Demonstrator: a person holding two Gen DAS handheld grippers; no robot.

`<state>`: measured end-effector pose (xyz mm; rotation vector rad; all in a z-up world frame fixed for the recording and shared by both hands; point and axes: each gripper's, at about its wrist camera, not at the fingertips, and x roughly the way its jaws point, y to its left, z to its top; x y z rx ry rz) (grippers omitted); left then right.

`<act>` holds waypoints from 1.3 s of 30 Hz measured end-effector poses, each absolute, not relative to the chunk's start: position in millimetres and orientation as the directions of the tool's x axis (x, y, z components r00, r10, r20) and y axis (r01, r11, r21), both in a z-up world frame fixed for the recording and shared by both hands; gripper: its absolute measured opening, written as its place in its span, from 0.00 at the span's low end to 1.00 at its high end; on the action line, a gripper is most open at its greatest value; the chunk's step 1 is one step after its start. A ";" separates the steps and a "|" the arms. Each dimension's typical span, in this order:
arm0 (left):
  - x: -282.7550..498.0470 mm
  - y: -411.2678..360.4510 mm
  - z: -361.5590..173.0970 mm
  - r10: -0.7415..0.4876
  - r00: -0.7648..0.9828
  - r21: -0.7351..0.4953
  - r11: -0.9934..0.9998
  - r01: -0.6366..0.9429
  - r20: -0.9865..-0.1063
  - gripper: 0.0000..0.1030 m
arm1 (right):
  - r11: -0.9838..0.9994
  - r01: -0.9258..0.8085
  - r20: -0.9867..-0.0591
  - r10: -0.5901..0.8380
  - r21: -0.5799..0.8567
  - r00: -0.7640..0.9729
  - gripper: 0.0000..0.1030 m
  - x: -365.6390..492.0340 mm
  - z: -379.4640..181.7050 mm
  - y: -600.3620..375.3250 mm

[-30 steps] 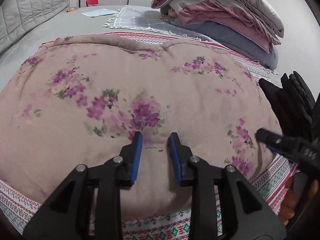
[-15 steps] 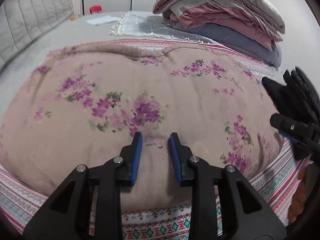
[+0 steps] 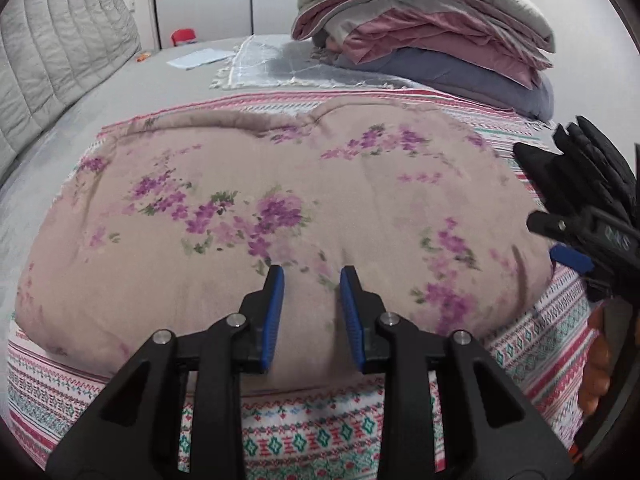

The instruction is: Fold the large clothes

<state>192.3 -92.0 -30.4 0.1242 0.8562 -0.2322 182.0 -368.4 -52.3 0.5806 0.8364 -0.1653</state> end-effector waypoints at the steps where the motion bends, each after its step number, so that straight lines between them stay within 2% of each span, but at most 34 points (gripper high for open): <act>1: 188.6 -95.6 -33.7 -0.114 0.637 0.061 0.967 0.247 -0.762 0.31 | 0.825 0.378 -0.739 0.068 0.419 0.671 0.84 179.3 -51.4 -372.9; 5: 193.1 -103.8 -63.4 -0.046 0.633 0.144 0.959 0.245 -0.772 0.31 | 0.747 0.483 -0.753 0.035 0.457 0.657 0.84 169.0 -59.8 -400.1; 10: 194.4 -99.5 -62.7 -0.062 0.627 0.116 0.964 0.240 -0.777 0.31 | 0.493 0.612 -0.748 0.130 0.619 0.651 0.84 149.2 -95.5 -435.6; 14: 197.8 -94.0 -60.6 -0.096 0.608 0.071 0.967 0.244 -0.788 0.31 | 0.446 0.623 -0.748 0.189 0.643 0.636 0.84 148.0 -111.8 -434.5; 19: 200.0 -89.6 -60.8 -0.127 0.588 0.023 0.970 0.240 -0.799 0.31 | 0.372 0.578 -0.684 0.307 0.726 0.662 0.84 147.6 -128.2 -416.2; 22: 202.3 -84.9 -60.3 -0.155 0.575 -0.017 0.971 0.238 -0.803 0.31 | 0.295 0.508 -0.588 0.392 0.809 0.708 0.84 154.2 -135.9 -410.8; 25: 203.2 -82.5 -60.3 -0.170 0.570 -0.035 0.970 0.240 -0.804 0.31 | 0.237 0.486 -0.539 0.431 0.841 0.723 0.83 159.9 -147.5 -404.7; 31: 202.7 -83.9 -60.3 -0.172 0.569 -0.036 0.970 0.242 -0.804 0.31 | 0.281 0.474 -0.551 0.390 0.835 0.738 0.61 165.4 -146.0 -396.2; 33: 202.9 -83.7 -60.1 -0.176 0.567 -0.043 0.970 0.240 -0.804 0.31 | 0.292 0.452 -0.536 0.379 0.843 0.754 0.47 163.0 -139.7 -396.5; 34: 203.1 -83.1 -59.8 -0.178 0.568 -0.046 0.970 0.240 -0.804 0.31 | 0.310 0.429 -0.523 0.370 0.849 0.768 0.36 164.7 -132.0 -393.7; 35: 203.2 -82.6 -59.3 -0.179 0.568 -0.049 0.970 0.238 -0.803 0.31 | 0.353 0.388 -0.506 0.356 0.851 0.785 0.32 163.3 -117.9 -390.2; 39: 207.2 -76.0 -59.0 -0.197 0.559 -0.085 0.972 0.220 -0.806 0.31 | 0.621 0.210 -0.462 0.277 0.755 0.842 0.29 162.9 -55.3 -354.5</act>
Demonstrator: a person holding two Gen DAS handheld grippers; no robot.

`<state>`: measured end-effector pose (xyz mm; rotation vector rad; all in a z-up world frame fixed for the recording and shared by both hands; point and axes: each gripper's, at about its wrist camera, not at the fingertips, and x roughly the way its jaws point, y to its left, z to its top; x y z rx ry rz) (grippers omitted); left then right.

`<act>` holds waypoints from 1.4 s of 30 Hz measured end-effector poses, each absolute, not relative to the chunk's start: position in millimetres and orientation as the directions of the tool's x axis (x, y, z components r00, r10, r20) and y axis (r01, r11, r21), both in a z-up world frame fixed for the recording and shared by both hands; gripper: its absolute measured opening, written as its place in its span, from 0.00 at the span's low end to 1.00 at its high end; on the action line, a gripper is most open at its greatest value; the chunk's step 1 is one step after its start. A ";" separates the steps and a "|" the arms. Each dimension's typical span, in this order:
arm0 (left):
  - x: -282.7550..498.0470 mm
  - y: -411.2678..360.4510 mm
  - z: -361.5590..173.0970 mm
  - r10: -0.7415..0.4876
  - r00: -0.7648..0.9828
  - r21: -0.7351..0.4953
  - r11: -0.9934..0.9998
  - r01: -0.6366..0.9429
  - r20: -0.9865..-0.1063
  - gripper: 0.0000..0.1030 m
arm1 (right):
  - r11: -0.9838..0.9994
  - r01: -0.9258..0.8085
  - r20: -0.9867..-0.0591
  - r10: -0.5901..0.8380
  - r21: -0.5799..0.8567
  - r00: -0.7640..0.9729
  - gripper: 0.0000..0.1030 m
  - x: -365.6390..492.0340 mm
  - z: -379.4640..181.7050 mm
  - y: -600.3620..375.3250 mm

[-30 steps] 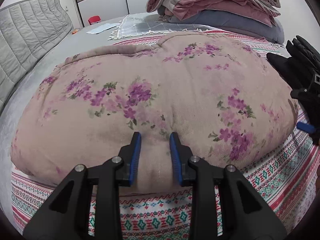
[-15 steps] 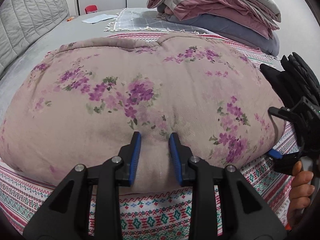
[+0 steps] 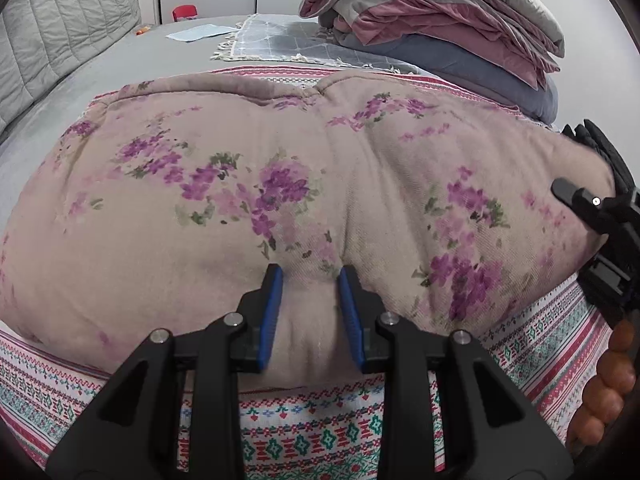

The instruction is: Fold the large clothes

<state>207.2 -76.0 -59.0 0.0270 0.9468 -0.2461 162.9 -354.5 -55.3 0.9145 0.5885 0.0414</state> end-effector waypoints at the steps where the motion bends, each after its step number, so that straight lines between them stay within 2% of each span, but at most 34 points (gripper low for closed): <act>1: 208.3 -75.2 -59.4 -0.203 0.553 -0.093 0.971 0.220 -0.808 0.31 | 0.651 0.195 -0.461 0.266 0.734 0.847 0.29 163.1 -49.5 -347.9; 4: 208.8 -76.5 -59.8 -0.205 0.552 -0.091 0.970 0.227 -0.809 0.31 | 0.688 0.178 -0.464 0.256 0.704 0.848 0.29 166.7 -42.7 -338.9; 8: 199.7 -82.7 -47.7 -0.162 0.571 -0.042 0.975 0.217 -0.805 0.30 | 0.653 0.196 -0.471 0.276 0.731 0.838 0.29 169.8 -48.3 -349.2; 11: 182.5 -99.1 -32.8 -0.144 0.612 0.035 0.962 0.271 -0.778 0.31 | 0.629 0.204 -0.466 0.286 0.750 0.837 0.29 160.1 -54.7 -363.1; 16: 185.5 -114.1 -64.9 -0.072 0.587 0.119 0.952 0.281 -0.806 0.31 | 0.633 0.211 -0.486 0.298 0.745 0.822 0.29 160.1 -57.7 -365.5; 20: 188.7 -110.9 -61.9 -0.083 0.577 0.098 0.956 0.276 -0.812 0.31 | 0.647 0.210 -0.492 0.291 0.733 0.821 0.29 161.0 -55.0 -358.5; 25: 205.7 -84.1 -31.9 -0.181 0.547 -0.052 0.969 0.243 -0.817 0.31 | 0.623 0.224 -0.487 0.290 0.749 0.823 0.29 159.5 -58.0 -362.7; 29: 244.7 -86.4 -21.8 -0.127 0.561 -0.007 0.977 0.212 -0.818 0.32 | 0.590 0.235 -0.483 0.305 0.772 0.821 0.29 159.5 -61.5 -367.3; 32: 290.1 -99.2 -44.7 -0.093 0.453 0.008 0.976 0.217 -0.887 0.32 | 0.593 0.232 -0.483 0.307 0.771 0.820 0.29 159.2 -62.0 -368.5; 35: 310.2 -109.0 -72.3 -0.031 0.395 0.054 0.977 0.204 -0.918 0.34 | 0.581 0.231 -0.482 0.323 0.780 0.815 0.29 159.9 -64.5 -371.6; 42: 344.0 -115.8 -42.9 0.011 0.400 0.074 0.987 0.142 -0.916 0.34 | 0.560 0.229 -0.476 0.344 0.796 0.809 0.29 158.6 -64.8 -379.5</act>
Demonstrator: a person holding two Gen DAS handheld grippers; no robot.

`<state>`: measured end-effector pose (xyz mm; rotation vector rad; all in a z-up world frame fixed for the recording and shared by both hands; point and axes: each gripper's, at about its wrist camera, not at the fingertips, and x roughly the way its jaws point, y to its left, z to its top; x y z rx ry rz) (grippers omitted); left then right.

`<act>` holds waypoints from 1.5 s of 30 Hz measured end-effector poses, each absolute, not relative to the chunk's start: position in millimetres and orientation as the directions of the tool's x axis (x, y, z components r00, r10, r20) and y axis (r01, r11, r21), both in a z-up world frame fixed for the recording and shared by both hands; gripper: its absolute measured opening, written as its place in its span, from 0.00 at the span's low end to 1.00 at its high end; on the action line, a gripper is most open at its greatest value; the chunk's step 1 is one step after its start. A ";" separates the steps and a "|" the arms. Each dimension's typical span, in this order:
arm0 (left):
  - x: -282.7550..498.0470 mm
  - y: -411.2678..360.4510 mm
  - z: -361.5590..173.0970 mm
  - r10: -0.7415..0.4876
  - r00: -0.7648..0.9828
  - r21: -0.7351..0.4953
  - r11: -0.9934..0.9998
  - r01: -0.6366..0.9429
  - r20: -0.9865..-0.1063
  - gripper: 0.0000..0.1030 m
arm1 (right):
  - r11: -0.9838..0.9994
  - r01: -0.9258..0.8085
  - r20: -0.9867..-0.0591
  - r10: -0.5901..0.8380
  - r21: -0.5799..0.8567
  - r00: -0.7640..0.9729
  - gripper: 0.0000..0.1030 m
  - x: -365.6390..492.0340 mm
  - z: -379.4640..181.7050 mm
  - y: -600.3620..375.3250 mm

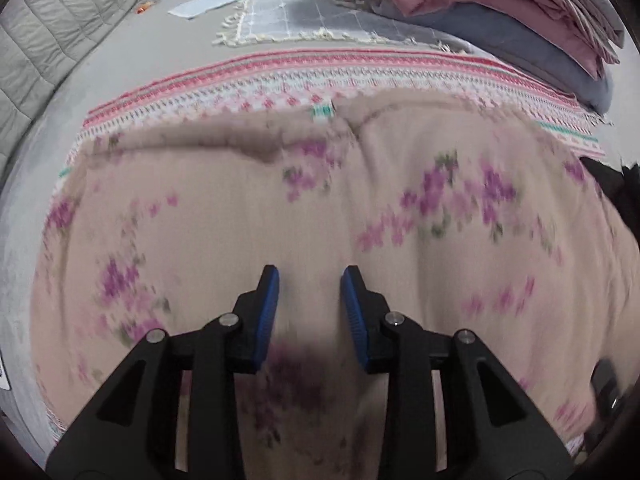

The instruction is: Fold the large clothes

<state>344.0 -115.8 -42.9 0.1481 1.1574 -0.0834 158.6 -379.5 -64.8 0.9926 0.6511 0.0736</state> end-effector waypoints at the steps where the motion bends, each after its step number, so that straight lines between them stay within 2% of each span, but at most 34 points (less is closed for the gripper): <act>1: 352.8 -119.8 -38.0 0.014 0.409 0.078 0.987 0.140 -0.912 0.34 | 0.557 0.229 -0.475 0.347 0.798 0.809 0.29 158.6 -64.2 -379.6; 4: 378.2 -127.2 -36.9 0.017 0.406 0.072 0.990 0.120 -0.914 0.34 | 0.547 0.231 -0.473 0.355 0.805 0.806 0.29 157.8 -66.2 -381.0; 9: 417.7 -127.2 -86.0 0.086 0.314 0.112 0.992 0.065 -0.945 0.37 | 0.546 0.232 -0.472 0.355 0.805 0.807 0.29 157.5 -65.9 -381.8; 15: 423.5 -115.3 -88.7 0.027 0.313 0.035 0.999 0.021 -0.949 0.39 | 0.558 0.229 -0.476 0.349 0.798 0.807 0.29 158.9 -63.5 -378.8; 18: 404.7 -109.0 -65.9 0.012 0.316 0.011 1.000 -0.005 -0.949 0.39 | 0.548 0.232 -0.475 0.357 0.804 0.804 0.29 159.5 -65.1 -380.6; 23: 307.0 -101.5 -23.0 -0.107 0.413 -0.059 0.990 0.127 -0.904 0.40 | 0.538 0.232 -0.471 0.364 0.811 0.803 0.29 158.6 -66.0 -383.5; 24: 278.6 -99.4 -18.6 -0.159 0.417 -0.095 0.981 0.171 -0.895 0.42 | 0.538 0.232 -0.471 0.364 0.811 0.804 0.29 158.7 -65.8 -383.6; 26: 236.1 -98.8 -19.8 -0.204 0.405 -0.120 0.967 0.224 -0.891 0.50 | 0.535 0.232 -0.470 0.364 0.812 0.804 0.29 158.6 -65.1 -383.8; 28: 213.7 -104.0 -28.1 -0.191 0.415 -0.086 0.962 0.259 -0.890 0.53 | 0.536 0.233 -0.470 0.361 0.811 0.805 0.29 158.4 -64.7 -383.4; 29: 202.7 -107.3 -34.9 -0.149 0.465 -0.024 0.964 0.264 -0.873 0.57 | 0.538 0.234 -0.472 0.359 0.810 0.805 0.29 158.5 -64.8 -382.8; 31: 203.5 -115.3 -49.4 -0.117 0.478 0.021 0.962 0.273 -0.871 0.62 | 0.543 0.239 -0.479 0.356 0.805 0.802 0.29 158.7 -65.7 -380.5; 33: 208.9 -112.2 -57.5 -0.131 0.472 -0.016 0.971 0.238 -0.872 0.64 | 0.554 0.247 -0.494 0.354 0.795 0.794 0.29 160.0 -67.4 -376.7; 36: 206.5 -118.1 -57.2 -0.101 0.498 0.022 0.972 0.235 -0.861 0.64 | 0.573 0.251 -0.506 0.340 0.780 0.793 0.29 160.7 -67.5 -373.5; 45: 195.4 -106.4 -61.2 -0.127 0.498 -0.008 0.972 0.233 -0.858 0.64 | 0.603 0.240 -0.507 0.322 0.761 0.799 0.29 162.6 -60.7 -365.1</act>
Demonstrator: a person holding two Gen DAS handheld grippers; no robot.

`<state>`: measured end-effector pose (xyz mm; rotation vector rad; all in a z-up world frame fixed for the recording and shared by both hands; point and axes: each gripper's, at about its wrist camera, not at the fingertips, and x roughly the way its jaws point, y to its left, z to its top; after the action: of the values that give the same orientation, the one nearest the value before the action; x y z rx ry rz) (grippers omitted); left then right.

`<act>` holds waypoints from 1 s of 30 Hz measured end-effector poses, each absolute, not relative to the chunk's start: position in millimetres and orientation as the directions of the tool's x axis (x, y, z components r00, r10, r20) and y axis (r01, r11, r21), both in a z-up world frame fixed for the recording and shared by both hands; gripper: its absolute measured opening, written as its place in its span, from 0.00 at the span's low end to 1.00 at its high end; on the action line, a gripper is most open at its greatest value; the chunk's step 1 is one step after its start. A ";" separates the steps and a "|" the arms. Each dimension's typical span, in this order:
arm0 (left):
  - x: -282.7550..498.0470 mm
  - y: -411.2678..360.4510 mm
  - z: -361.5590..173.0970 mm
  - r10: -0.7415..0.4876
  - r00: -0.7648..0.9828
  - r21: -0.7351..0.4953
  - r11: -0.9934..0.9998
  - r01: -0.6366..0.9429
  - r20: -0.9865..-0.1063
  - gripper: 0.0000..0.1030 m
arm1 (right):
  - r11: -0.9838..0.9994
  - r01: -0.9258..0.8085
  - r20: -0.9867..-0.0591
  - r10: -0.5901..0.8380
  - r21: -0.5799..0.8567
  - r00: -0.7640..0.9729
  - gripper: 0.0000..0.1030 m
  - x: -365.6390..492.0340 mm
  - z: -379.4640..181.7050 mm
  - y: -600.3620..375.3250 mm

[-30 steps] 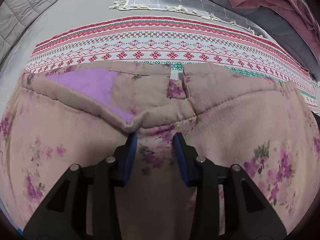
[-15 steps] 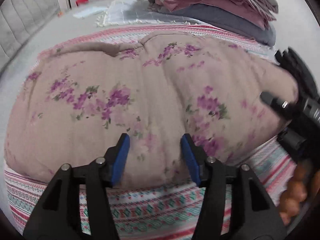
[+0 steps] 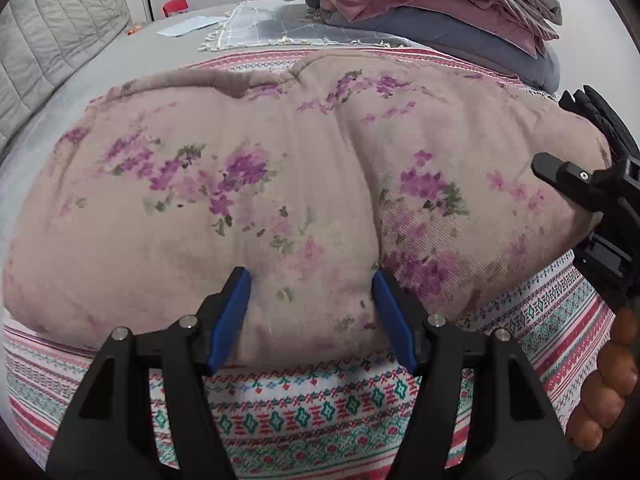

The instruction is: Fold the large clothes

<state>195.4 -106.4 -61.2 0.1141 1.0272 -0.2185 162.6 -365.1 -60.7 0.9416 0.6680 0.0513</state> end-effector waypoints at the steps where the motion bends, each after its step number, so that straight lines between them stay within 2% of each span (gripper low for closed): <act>1: 196.0 -106.5 -62.9 -0.128 0.500 -0.009 0.972 0.233 -0.856 0.64 | 0.612 0.243 -0.514 0.315 0.753 0.798 0.29 164.1 -60.5 -363.2; 4: 191.8 -107.1 -58.0 -0.130 0.525 0.002 0.970 0.245 -0.841 0.64 | 0.641 0.243 -0.524 0.293 0.728 0.800 0.29 166.3 -57.1 -358.9; 10: 182.8 -64.8 -31.1 -0.279 0.553 -0.220 0.960 0.171 -0.785 0.64 | 0.611 0.262 -0.522 0.295 0.747 0.800 0.29 168.7 -63.5 -368.1; 18: 194.2 -6.8 -3.8 -0.250 0.642 -0.275 0.959 0.064 -0.725 0.64 | 0.738 0.256 -0.551 0.184 0.625 0.814 0.29 164.8 -46.9 -348.9; 21: 212.6 31.6 -6.0 -0.183 0.659 -0.281 0.959 -0.046 -0.730 0.64 | 0.753 0.267 -0.559 0.158 0.601 0.814 0.29 165.3 -46.3 -346.1; 24: 224.2 69.9 -11.9 -0.180 0.634 -0.321 0.940 -0.114 -0.752 0.64 | 0.799 0.280 -0.571 0.093 0.531 0.816 0.29 166.3 -39.2 -332.8; 30: 227.9 124.5 -1.5 -0.145 0.659 -0.357 0.913 -0.199 -0.738 0.64 | 0.900 0.259 -0.522 -0.042 0.350 0.852 0.29 174.0 -5.0 -295.2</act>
<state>227.9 124.5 -1.5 -0.4333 0.8576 0.0314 174.0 -295.2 -5.0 0.4252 0.5311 -0.1631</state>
